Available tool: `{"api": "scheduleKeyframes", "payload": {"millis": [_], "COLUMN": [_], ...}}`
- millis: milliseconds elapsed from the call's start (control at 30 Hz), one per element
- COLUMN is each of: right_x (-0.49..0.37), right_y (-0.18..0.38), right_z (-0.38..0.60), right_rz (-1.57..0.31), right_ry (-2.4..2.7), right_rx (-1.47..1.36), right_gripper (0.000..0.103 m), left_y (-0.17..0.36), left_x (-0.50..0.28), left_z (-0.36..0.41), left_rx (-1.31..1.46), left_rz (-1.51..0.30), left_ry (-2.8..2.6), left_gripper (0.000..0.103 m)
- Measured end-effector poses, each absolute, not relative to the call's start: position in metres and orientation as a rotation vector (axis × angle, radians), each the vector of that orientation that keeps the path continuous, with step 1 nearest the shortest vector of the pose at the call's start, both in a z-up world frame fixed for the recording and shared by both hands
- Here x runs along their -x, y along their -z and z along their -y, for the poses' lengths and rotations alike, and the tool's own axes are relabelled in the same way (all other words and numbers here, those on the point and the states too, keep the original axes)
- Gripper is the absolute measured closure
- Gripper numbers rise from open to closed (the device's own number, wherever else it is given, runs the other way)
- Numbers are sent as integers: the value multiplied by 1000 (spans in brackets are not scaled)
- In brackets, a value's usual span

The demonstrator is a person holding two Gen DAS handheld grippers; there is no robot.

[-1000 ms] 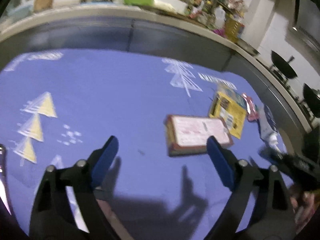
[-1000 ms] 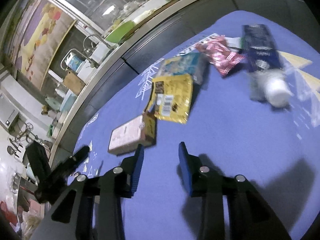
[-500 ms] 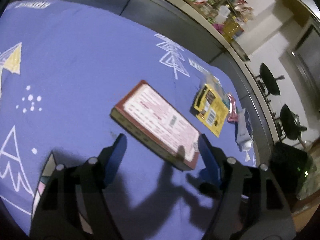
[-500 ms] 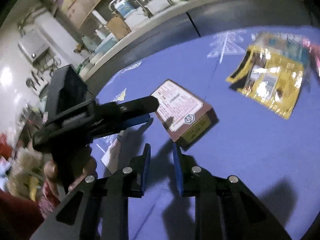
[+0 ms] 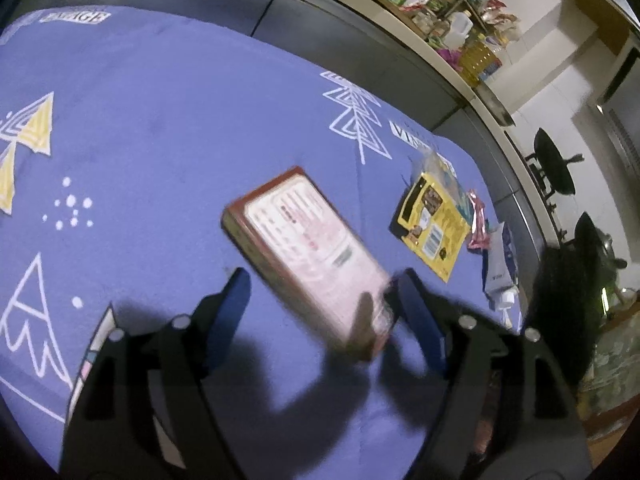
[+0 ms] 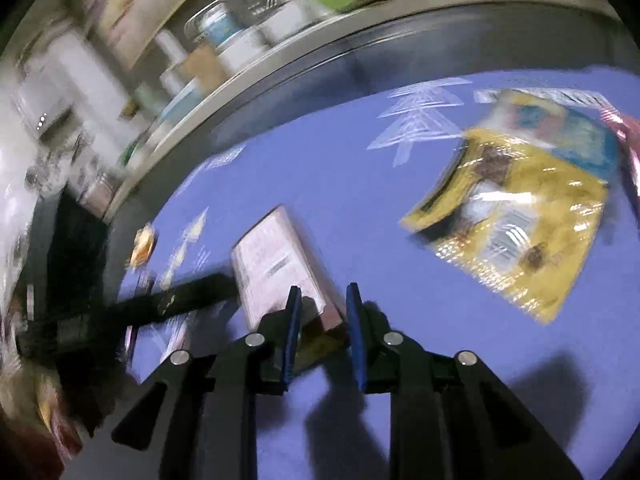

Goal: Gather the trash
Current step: 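Grasp the pink-white box with the left gripper while the right grasps the yellow packet, then drop the box and yellow packet into the beige bin from both grippers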

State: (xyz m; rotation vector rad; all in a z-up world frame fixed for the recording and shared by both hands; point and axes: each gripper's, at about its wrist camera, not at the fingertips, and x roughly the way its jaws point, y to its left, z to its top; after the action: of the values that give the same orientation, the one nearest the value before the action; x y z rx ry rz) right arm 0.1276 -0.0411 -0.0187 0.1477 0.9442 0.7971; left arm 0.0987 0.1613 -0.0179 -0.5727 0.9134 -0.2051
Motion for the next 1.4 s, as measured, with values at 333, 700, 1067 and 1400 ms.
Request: {"api": "scheduleKeyframes", "payload": {"millis": [333,700,1067,1400], "right_x": [-94,-161,-185,-89], "right_y": [7,19,28,-23], "right_z": [97,170,143,185], "right_rz": [-881,-889,-881,-724], "right_ry": [-752,-475,-550,-674], "right_rx": [-281,-346,-353,-388], "right_gripper": [82,78,100,103], "left_y": [14,19,22,-19], "left_x": [-99,-91,-91,-64], "left_z": [-124,-113,-110,-68], "left_rx": [297,182,183,216], "left_rz": [-910,-871,-848,-800], "left_ry": [91,55,58,247], "left_gripper": [28,45,45,46]}}
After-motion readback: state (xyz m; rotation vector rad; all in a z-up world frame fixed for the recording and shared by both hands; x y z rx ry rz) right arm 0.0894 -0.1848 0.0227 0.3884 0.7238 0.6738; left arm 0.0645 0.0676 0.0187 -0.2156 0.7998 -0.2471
